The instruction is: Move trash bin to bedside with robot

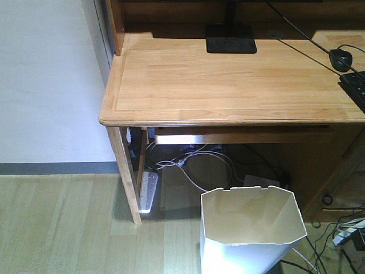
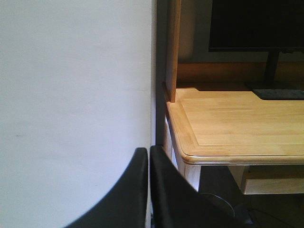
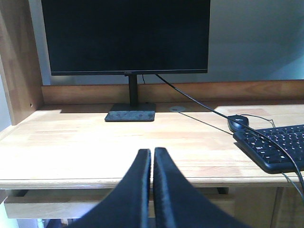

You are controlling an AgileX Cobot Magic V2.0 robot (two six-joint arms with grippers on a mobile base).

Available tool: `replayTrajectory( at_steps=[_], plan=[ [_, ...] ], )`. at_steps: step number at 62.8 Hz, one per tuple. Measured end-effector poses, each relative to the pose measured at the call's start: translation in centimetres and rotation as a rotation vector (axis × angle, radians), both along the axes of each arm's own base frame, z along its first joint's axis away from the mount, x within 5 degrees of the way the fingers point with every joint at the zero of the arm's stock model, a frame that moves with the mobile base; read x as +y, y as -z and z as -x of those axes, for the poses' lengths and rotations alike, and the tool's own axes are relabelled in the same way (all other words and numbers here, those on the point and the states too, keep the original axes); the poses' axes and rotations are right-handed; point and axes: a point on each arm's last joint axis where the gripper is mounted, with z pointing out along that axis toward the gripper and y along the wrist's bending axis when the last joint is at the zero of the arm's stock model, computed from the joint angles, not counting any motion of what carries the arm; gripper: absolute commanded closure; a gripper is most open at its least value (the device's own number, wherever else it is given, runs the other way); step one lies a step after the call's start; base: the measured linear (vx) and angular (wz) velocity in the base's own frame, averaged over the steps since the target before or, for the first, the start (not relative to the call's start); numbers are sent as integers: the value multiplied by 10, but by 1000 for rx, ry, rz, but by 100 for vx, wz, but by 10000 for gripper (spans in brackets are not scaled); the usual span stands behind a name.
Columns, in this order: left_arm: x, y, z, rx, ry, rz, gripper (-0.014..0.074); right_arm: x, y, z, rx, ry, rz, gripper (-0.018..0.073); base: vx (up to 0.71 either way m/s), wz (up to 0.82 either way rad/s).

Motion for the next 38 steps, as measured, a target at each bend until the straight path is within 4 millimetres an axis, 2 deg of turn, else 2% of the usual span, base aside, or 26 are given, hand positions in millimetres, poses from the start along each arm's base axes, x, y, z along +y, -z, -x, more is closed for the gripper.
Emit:
replayTrajectory(
  at_steps=[38],
  plan=[
    [0,0,0,0,0,0,602,0,0,0,0,0,0,570,0,0]
  ],
)
